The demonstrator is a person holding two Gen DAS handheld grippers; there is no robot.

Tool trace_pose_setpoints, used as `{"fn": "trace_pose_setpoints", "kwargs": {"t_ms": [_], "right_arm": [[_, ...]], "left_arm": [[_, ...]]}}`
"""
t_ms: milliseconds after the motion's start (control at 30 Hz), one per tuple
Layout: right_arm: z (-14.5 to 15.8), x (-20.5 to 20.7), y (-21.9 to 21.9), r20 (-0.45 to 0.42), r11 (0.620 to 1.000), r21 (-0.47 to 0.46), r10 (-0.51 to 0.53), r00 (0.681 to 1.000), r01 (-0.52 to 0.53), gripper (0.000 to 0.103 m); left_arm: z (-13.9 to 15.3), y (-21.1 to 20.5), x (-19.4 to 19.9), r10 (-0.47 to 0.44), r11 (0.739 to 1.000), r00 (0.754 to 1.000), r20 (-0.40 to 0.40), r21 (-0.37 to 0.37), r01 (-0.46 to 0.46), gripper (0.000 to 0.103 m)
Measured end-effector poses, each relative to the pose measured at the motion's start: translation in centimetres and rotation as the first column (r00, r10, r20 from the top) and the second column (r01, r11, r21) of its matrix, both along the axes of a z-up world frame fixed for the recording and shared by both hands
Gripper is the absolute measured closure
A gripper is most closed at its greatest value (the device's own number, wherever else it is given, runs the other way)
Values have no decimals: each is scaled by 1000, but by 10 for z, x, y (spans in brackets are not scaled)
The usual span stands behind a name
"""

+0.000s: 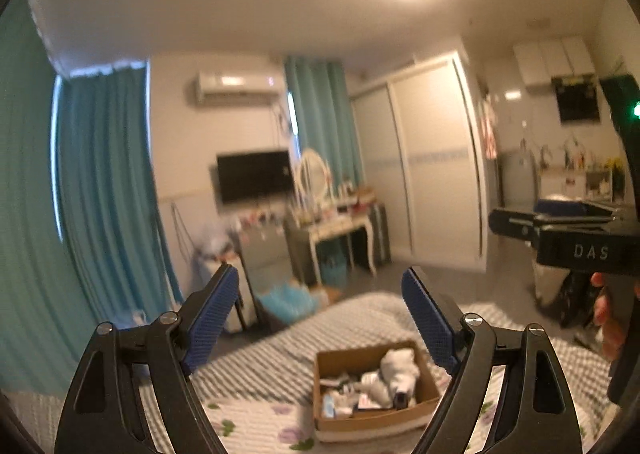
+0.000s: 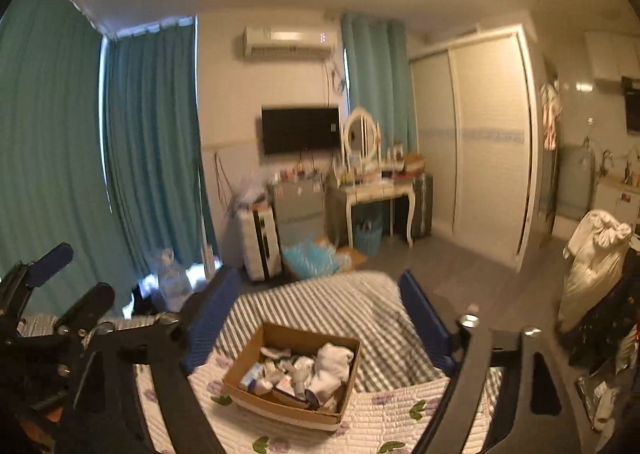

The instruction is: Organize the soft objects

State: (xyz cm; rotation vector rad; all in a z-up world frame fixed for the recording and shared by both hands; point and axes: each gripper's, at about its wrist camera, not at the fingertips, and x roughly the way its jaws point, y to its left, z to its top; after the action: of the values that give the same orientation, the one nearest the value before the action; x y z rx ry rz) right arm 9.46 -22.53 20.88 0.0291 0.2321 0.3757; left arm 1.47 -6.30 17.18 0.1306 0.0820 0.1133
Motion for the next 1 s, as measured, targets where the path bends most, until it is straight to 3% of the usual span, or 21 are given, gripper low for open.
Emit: {"fn": "trace_pose_setpoints", "kwargs": {"t_ms": [33,100,200,400,600,700,767,900,1000], "right_arm": [[0,-12,-5,18,1000,21,4,1000,-5,8],[-4,-33,-12,31,997,61,41,999,-43,0],[-18,-55,-14,38,994,86,68,997,-71,0],[-81,-76,-1,68,995,56,73,995,-77,0],[-160,-36,17,10,996,78,34,999,-34,0],[-197,-17,26,6,998,57,-24,1000,24,0],[-210,-10,30,-9,998,49,-27,1000,27,0],[-230,0,43,-36,999,-16,-50,998,49,0],[-233,4,43,-56,999,-7,-50,997,49,0]], "left_arm": [[2,-2,-13,9,1000,1000,18,1,-9,5],[-1,-3,-28,16,1000,999,41,6,-16,5],[-12,-1,-36,25,1000,999,44,3,-26,5],[-56,20,-25,25,997,1000,8,-78,-24,5],[-122,37,9,53,990,995,-79,-124,-62,5],[-156,38,22,49,993,991,-126,-101,-62,5],[-172,40,32,51,993,987,-154,-93,-66,5],[-186,45,37,-2,988,976,-220,-150,-31,5],[-188,41,33,10,993,976,-215,-116,-36,5]]}}
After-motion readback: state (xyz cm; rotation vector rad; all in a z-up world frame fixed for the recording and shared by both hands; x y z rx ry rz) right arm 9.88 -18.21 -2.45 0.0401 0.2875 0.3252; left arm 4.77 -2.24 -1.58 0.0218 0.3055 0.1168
